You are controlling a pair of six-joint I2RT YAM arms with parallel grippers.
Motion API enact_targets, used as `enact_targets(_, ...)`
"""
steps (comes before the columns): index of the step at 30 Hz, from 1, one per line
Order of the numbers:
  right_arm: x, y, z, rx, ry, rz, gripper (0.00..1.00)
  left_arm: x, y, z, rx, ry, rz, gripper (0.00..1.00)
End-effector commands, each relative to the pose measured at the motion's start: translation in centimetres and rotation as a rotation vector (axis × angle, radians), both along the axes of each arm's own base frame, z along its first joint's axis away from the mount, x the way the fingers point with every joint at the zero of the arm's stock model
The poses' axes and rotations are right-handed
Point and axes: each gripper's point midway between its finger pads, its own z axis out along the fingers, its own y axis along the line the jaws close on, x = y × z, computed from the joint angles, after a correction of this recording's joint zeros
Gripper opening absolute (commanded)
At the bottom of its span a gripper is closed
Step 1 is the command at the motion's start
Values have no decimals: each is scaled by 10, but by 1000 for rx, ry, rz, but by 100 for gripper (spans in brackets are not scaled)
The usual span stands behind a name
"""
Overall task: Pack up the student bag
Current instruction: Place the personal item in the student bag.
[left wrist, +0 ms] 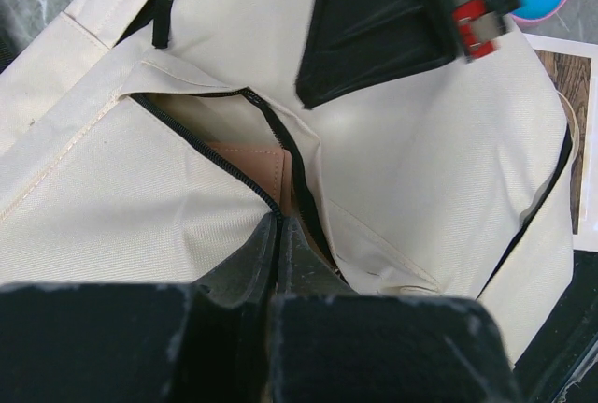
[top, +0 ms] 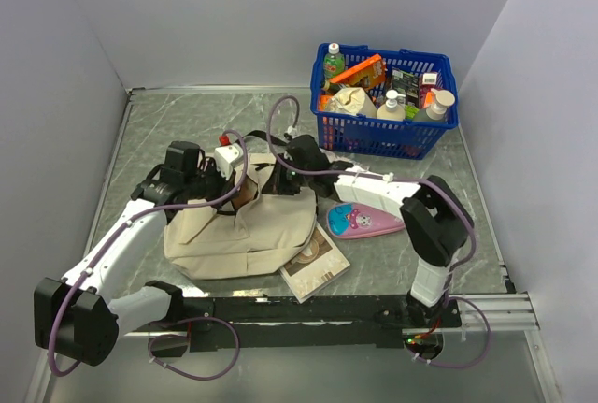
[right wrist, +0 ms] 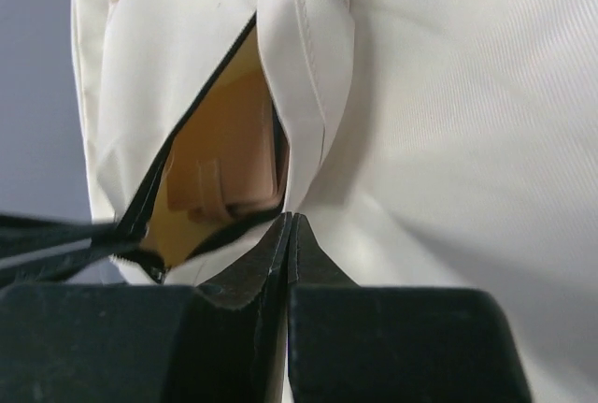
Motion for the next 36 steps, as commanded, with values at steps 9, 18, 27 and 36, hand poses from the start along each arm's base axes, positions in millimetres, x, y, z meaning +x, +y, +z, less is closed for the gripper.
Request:
enact_targets(9,-7,65,26,122,-76,152,1,-1,-14,23,-64,-72,-87,7)
enact_targets(18,5,-27,10,-82,-146,19,28,-6,11,30,-54,-54,-35,61)
enact_targets(27,30,-124,-32,-657,-144,-193,38,-20,94,-27,119,76,38,61)
enact_targets(36,38,-161,-3,-738,-236,-290,41,14,164,-49,124,127,268,60)
